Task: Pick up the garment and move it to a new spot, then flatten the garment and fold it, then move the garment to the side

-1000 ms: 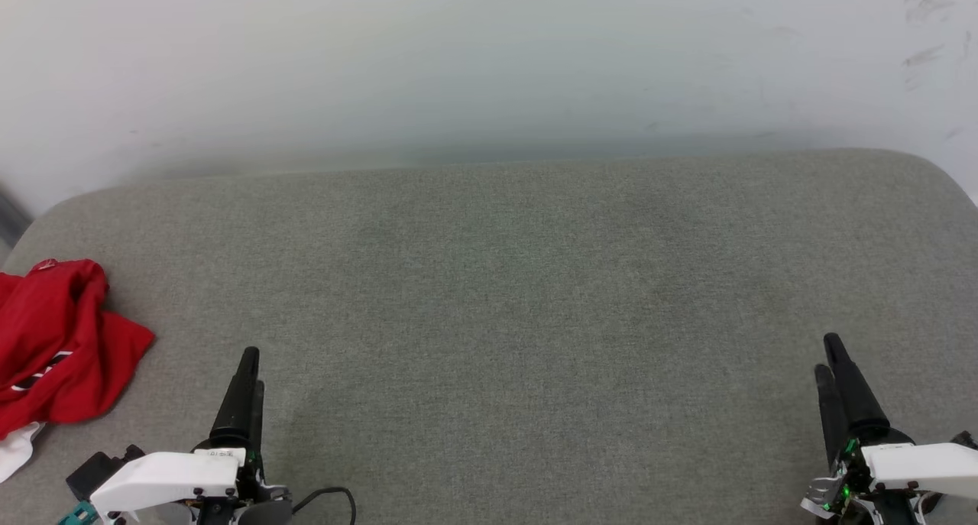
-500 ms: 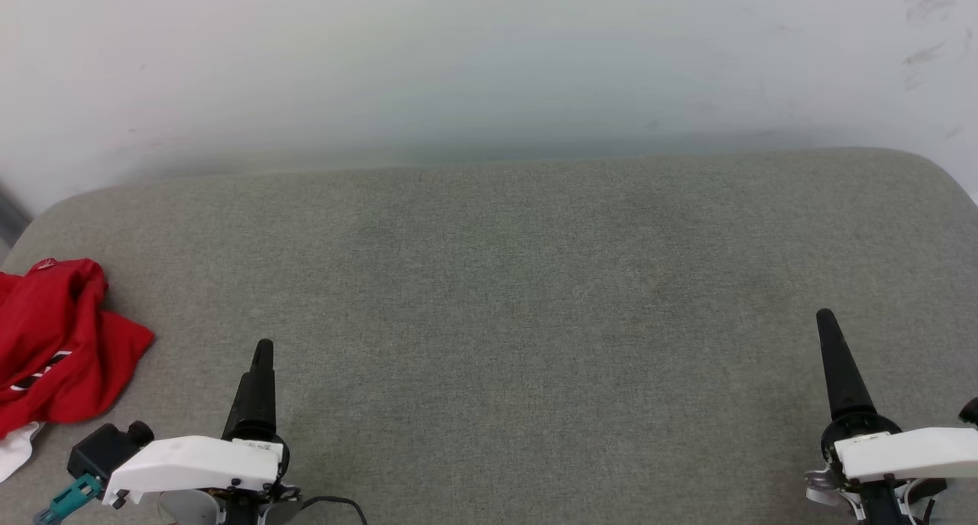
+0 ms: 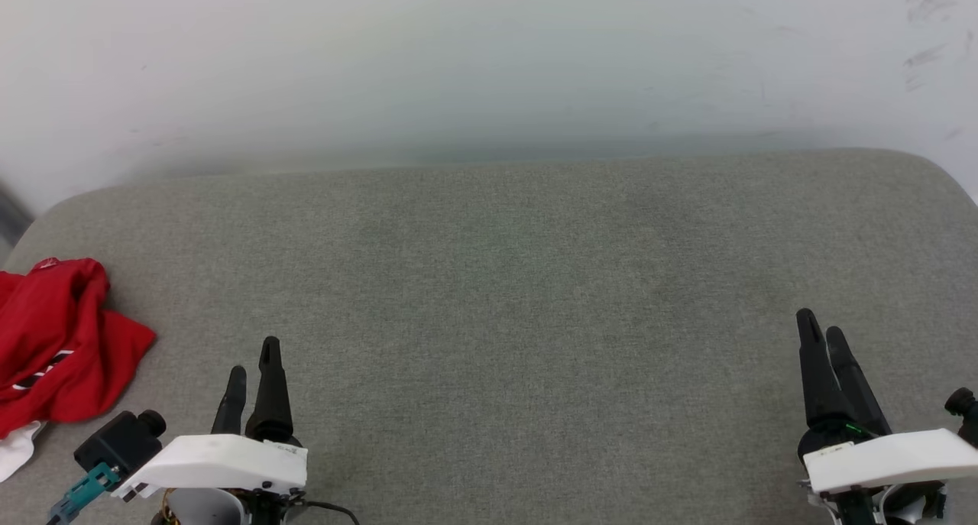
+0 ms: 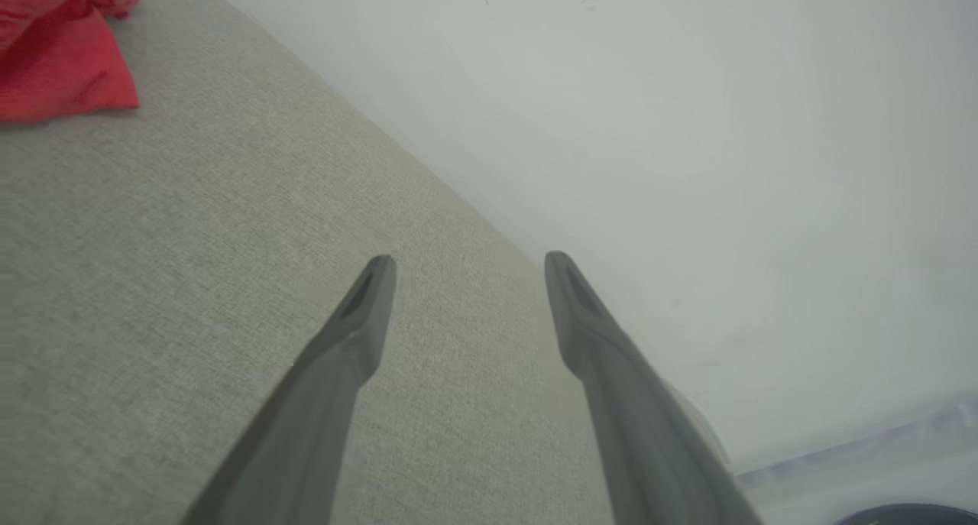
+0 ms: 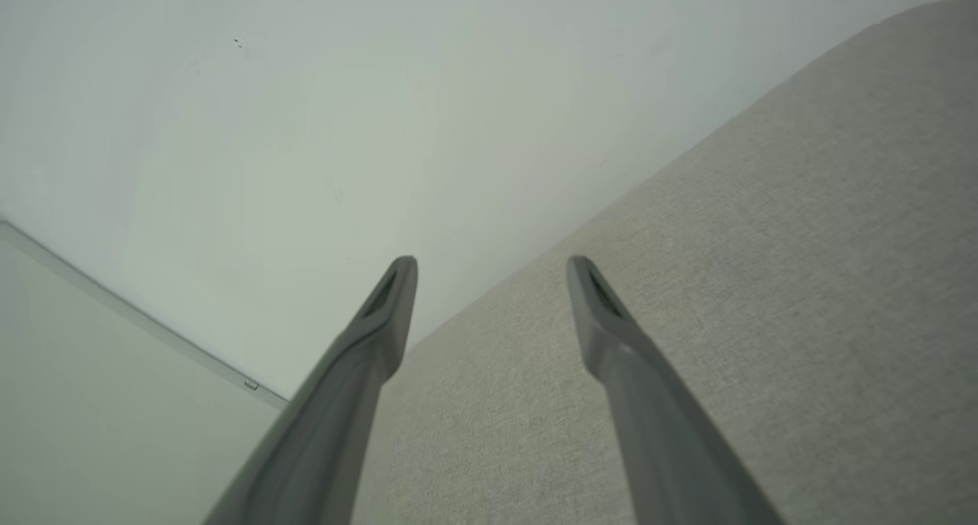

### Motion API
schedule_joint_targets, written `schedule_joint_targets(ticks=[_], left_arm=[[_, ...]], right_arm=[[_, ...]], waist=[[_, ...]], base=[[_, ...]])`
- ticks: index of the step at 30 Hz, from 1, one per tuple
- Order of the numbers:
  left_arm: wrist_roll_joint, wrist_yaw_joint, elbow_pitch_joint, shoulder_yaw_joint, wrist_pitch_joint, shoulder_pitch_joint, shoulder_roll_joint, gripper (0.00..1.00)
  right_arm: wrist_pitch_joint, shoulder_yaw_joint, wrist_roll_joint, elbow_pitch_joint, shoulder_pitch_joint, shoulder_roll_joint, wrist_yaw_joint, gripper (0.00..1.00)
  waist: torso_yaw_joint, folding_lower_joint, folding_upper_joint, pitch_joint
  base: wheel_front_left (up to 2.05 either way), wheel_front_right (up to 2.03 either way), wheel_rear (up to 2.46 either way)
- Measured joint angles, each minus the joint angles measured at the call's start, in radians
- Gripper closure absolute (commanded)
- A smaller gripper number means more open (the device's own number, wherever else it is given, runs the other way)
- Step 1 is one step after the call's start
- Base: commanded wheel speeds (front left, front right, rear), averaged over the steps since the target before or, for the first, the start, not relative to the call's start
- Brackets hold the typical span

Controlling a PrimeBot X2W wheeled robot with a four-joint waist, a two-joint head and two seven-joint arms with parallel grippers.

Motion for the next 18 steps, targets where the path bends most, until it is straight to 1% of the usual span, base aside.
schedule_joint_targets(ticks=[7, 18], left_arm=[[0.126, 0.024, -0.015, -0.026, -0.025, 0.012, 0.0, 0.0], [0.271, 0.053, -0.031, -0.059, -0.057, 0.023, 0.004, 0.0]], right_arm=[[-0.02, 0.014, -0.111, -0.01, 0.012, 0.0, 0.0, 0.0], [-0.054, 0.028, -0.267, -0.012, 0.031, 0.0, 0.0, 0.0]], waist=[[0.002, 0.0, 0.0, -0.001], [0.004, 0.0, 0.0, -0.001]], base=[[0.0, 0.0, 0.0], [0.0, 0.0, 0.0]])
